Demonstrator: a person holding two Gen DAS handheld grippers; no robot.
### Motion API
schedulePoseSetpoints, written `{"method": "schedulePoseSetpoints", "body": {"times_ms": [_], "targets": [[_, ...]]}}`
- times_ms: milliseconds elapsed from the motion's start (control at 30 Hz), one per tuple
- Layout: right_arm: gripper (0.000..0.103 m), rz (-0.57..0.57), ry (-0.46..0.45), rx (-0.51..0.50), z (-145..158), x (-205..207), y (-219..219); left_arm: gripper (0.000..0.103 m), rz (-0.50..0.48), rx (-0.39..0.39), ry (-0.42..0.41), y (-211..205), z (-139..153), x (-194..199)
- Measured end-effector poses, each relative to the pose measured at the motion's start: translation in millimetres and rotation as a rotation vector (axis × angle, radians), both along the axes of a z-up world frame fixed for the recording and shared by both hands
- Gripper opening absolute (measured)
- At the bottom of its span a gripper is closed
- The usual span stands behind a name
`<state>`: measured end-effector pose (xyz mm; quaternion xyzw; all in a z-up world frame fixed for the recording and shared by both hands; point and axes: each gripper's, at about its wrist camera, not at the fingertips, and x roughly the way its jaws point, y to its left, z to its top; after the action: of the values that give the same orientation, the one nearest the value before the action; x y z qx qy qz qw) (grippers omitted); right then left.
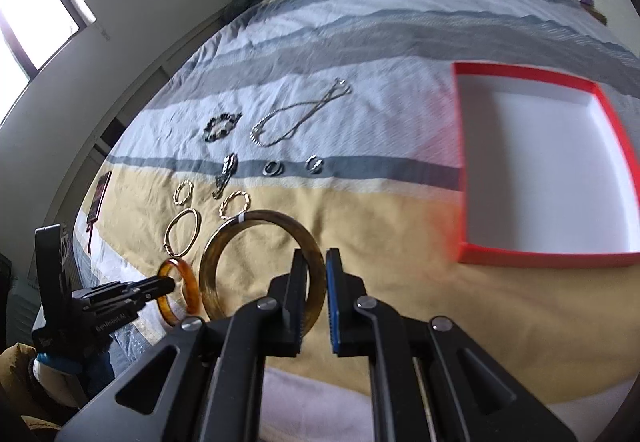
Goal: Organize jewelry
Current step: 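Carry both bangles into the red box and open both tools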
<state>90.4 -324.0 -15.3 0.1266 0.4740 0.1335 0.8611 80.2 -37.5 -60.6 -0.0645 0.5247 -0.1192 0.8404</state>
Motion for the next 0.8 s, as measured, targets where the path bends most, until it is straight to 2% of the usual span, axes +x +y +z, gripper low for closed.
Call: {"method": "schedulePoseSetpoints", "body": {"times_ms": [200,367,500,633,800], "targets": [[0.009,-0.080,-0.040,-0.026,16.8,-17.2,-39.3,0.009,-0.043,-0.011,-0.044,-22.1,26.1,3.6],[0.009,-0.174,-0.071,-0.067,28.4,-19.4,-88.9,0.009,-0.147,-0.018,-0.083,-74.7,47.6,23.1],[0.009,-0.240,-0.077,-0.112,30.0,-7.2,-132.6,0.009,-0.258,-0.015,-0.109,-141.5,61.7,52.5],[0.009,-0.294,-0.071,-0.148,23.8,22.4,-176.3,0.009,-0.351,0.010,-0.135,-212.2,68.4,88.7],[0.009,-0.298,-0.047,-0.197,8.6,73.1,-214.9,0.009,-0.424,0.113,-0.160,-296.3,55.7,136.9]]}}
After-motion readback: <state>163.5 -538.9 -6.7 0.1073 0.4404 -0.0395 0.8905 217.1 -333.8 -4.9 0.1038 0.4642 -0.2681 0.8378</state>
